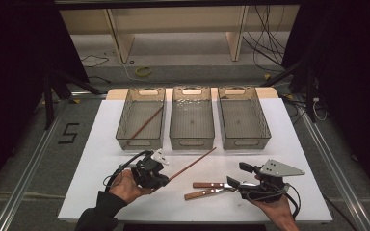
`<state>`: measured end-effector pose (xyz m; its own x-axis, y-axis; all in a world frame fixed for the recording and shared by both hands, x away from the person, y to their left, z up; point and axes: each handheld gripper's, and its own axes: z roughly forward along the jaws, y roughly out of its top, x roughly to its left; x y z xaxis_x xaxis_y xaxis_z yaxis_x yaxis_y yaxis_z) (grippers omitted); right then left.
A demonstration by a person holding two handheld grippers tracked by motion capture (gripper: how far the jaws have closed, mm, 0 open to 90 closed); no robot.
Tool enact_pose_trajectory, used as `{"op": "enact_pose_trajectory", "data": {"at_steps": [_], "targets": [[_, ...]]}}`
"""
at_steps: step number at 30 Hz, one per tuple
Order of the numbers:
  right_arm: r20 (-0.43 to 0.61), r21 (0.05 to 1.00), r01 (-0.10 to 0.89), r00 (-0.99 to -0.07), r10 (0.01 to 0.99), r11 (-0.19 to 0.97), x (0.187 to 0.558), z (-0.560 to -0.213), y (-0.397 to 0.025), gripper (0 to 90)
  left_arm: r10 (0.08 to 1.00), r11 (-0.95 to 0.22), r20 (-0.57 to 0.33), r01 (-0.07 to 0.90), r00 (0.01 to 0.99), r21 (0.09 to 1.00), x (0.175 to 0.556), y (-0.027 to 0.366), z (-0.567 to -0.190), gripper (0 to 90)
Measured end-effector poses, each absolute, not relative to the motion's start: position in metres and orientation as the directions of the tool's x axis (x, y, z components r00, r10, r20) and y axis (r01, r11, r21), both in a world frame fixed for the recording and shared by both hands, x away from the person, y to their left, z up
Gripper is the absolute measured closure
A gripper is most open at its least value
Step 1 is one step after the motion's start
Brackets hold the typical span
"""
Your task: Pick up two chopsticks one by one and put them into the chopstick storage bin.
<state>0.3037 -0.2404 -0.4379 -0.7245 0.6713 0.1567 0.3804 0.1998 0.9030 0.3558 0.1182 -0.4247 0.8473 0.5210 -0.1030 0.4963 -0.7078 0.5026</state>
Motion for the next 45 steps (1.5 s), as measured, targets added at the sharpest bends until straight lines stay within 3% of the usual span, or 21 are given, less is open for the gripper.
{"op": "enact_pose_trajectory", "data": {"at_steps": [45], "targets": [[0.16, 0.901, 0.385, -0.721, 0.674, 0.198, 0.305, -0.439, -0.241, 29.6, 0.691, -0.419, -0.157, 0.569, 0.705, 0.708, 0.4, 0.184, -0.39, 84.0]]}}
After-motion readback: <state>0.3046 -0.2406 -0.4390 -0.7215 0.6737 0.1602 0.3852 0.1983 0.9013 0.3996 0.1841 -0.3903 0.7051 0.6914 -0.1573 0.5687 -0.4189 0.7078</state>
